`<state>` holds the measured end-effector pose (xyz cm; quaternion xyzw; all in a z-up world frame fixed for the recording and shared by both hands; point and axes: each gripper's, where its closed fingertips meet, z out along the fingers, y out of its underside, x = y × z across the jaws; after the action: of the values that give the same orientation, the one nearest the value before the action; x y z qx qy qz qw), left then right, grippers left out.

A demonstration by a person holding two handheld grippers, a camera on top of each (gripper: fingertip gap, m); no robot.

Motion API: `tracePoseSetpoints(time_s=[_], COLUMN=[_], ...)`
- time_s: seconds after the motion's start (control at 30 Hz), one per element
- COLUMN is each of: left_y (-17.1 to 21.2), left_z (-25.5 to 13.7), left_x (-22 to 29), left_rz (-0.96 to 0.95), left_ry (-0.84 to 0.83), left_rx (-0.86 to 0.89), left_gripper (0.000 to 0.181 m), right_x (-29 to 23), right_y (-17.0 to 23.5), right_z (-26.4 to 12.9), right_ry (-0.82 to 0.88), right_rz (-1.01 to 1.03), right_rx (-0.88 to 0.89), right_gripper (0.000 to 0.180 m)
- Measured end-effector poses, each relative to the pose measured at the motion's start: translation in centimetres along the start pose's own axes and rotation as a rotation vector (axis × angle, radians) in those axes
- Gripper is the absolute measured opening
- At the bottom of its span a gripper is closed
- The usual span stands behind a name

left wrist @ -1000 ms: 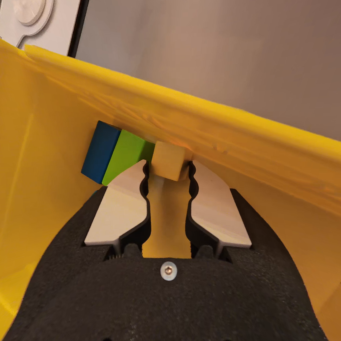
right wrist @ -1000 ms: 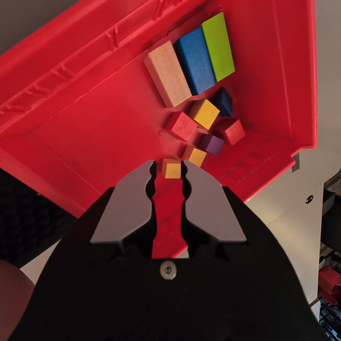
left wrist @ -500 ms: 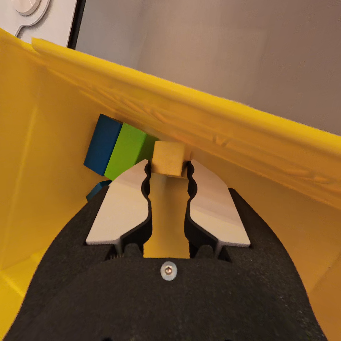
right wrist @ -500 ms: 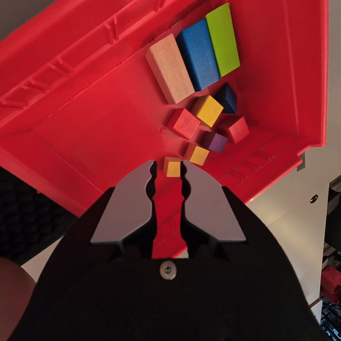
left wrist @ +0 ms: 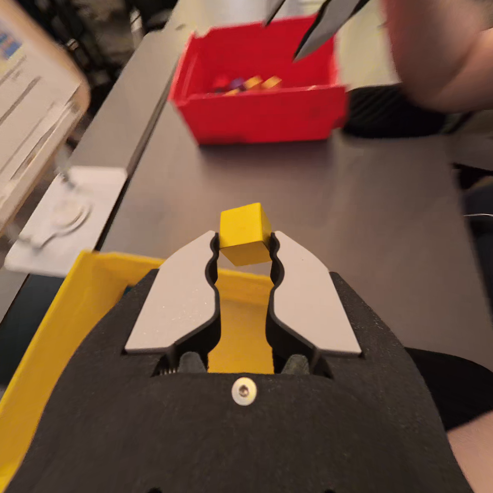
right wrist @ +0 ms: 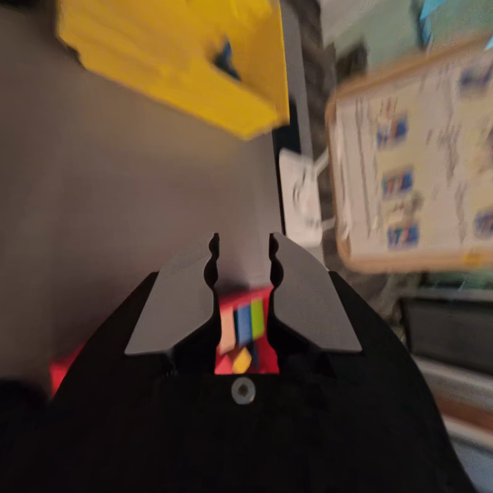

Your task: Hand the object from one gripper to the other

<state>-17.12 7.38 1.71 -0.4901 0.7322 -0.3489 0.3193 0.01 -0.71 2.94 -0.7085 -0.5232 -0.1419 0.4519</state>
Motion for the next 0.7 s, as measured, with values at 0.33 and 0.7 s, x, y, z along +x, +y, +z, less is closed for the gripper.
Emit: tracePoseSetpoints(time_s=[0.33,0.7], left_y=[-7.1,-7.2], left_z=[1.2,2.8], left_x=[7.4,8.0], left_rz=[0.135,0.138], left_ry=[0.33,0.352], left_rx=[0.243,0.225], left_gripper=[0.035,0.036], right_x=[-4.5,-5.3], right_y=[-13.3,-13.4], right_z=[1.5,2.5], right_ry=[0.27,0.279], right_rz=[-0.377,-0.418], right_rx=[0.417,0.378], right_gripper=[0.055,0.034])
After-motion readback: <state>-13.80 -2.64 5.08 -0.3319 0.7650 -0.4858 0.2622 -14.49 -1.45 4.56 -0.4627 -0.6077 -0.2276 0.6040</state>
